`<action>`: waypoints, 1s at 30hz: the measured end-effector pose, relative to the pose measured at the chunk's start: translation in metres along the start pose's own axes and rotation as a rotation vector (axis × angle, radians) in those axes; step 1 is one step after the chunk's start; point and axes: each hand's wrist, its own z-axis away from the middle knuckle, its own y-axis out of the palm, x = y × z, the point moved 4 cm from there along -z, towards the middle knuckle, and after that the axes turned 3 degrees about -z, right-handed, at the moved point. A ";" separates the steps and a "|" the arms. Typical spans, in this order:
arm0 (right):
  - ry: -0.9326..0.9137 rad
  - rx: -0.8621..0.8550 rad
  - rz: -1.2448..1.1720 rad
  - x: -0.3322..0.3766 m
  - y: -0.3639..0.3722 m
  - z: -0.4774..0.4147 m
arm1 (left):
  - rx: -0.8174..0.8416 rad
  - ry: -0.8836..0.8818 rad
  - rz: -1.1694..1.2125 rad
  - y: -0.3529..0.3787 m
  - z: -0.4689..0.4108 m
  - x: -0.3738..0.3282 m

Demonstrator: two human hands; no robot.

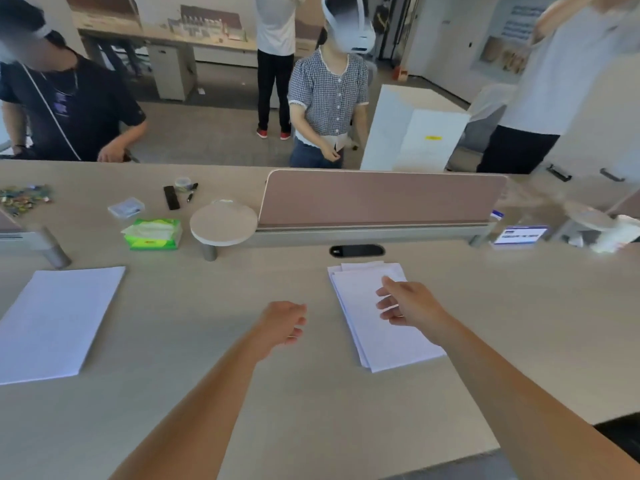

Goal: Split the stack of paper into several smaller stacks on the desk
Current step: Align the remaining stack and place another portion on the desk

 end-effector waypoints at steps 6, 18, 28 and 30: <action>0.043 -0.052 -0.003 -0.029 -0.040 -0.002 | 0.032 -0.041 -0.026 0.045 -0.007 0.001; 0.186 -0.044 0.036 -0.114 -0.138 -0.172 | -0.195 -0.237 0.051 0.141 -0.117 -0.015; 0.321 0.119 0.170 -0.180 -0.132 -0.284 | -0.309 -0.415 0.075 0.176 -0.187 0.011; 0.326 0.135 0.188 -0.183 -0.131 -0.290 | -0.324 -0.420 0.089 0.179 -0.195 0.016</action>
